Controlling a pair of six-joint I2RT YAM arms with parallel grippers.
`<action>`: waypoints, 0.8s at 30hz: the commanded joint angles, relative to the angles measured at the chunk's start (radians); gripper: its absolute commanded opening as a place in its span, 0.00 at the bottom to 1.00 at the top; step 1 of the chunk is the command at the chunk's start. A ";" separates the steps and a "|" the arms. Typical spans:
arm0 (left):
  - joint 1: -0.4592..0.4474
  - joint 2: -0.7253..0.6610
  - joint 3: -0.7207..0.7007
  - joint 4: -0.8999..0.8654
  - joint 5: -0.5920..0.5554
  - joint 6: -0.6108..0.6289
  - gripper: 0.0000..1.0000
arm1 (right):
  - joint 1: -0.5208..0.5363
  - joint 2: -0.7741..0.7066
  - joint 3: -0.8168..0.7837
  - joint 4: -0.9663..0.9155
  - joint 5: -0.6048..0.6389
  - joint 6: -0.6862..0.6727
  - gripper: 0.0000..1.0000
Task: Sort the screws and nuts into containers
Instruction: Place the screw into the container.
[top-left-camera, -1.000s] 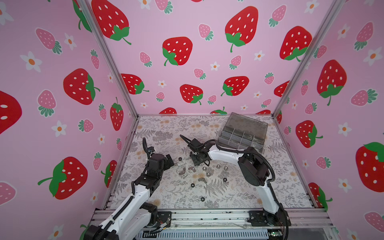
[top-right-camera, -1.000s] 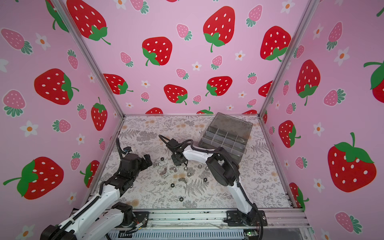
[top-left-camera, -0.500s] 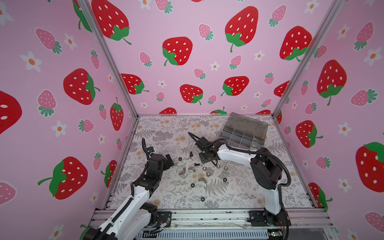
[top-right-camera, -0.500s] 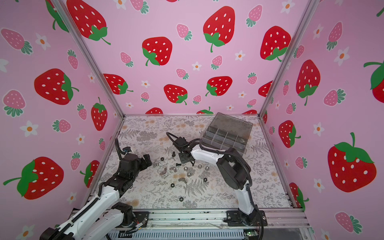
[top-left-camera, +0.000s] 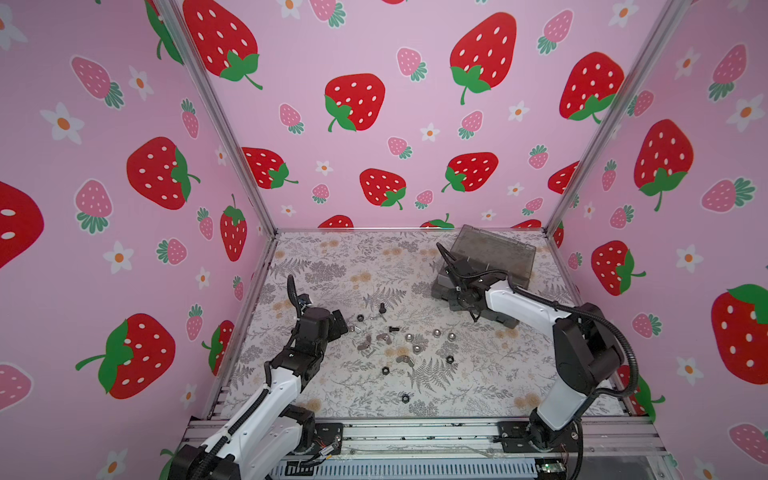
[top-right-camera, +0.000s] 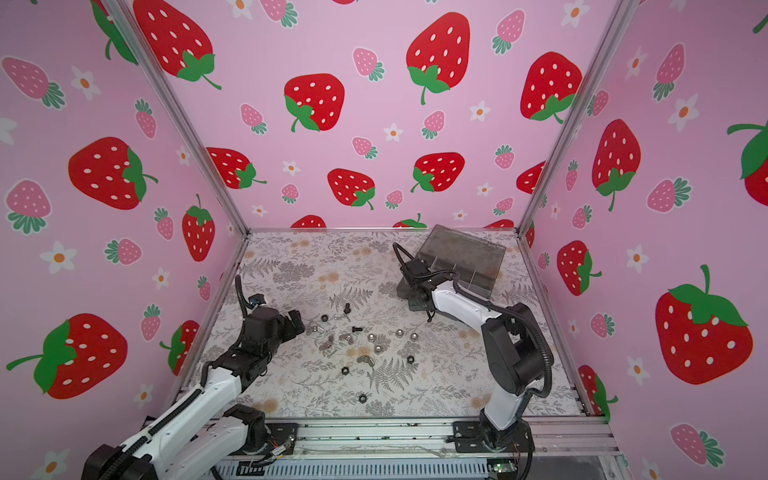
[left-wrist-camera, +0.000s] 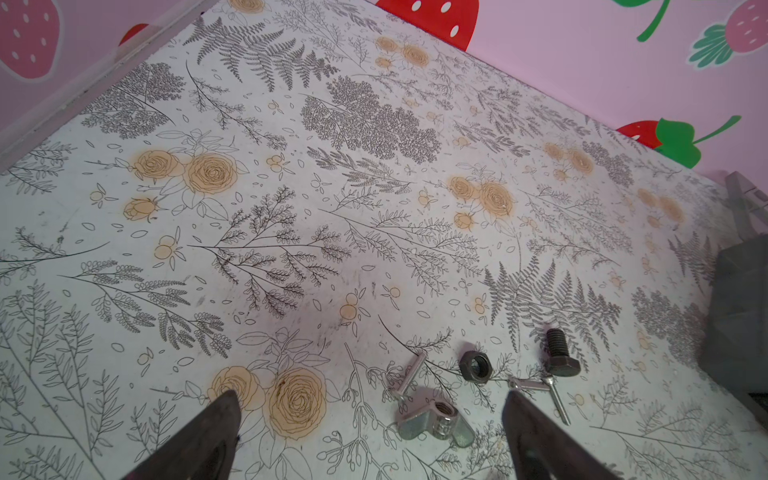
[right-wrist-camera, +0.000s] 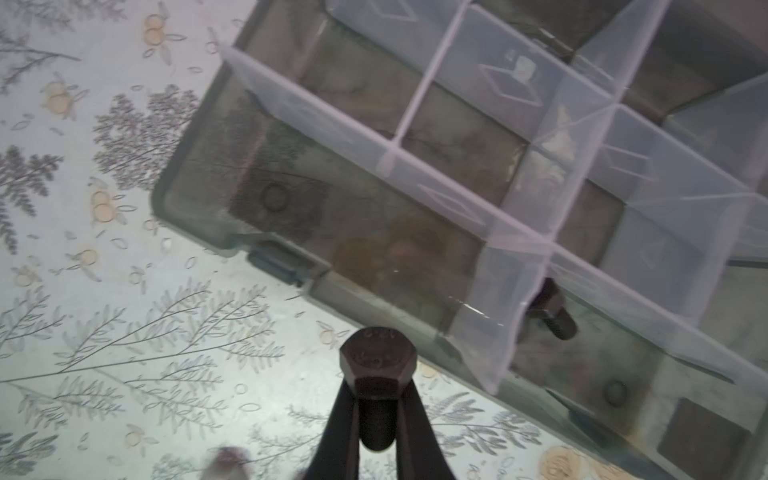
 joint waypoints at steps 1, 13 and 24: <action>0.000 0.008 0.025 0.021 -0.010 -0.003 0.99 | -0.039 -0.048 -0.026 -0.026 0.034 0.008 0.00; 0.000 -0.008 0.021 0.009 0.001 0.009 0.99 | -0.165 -0.048 -0.051 -0.022 0.050 -0.029 0.00; 0.001 -0.028 0.019 0.006 0.029 0.017 0.99 | -0.205 0.014 -0.061 0.026 0.024 -0.055 0.12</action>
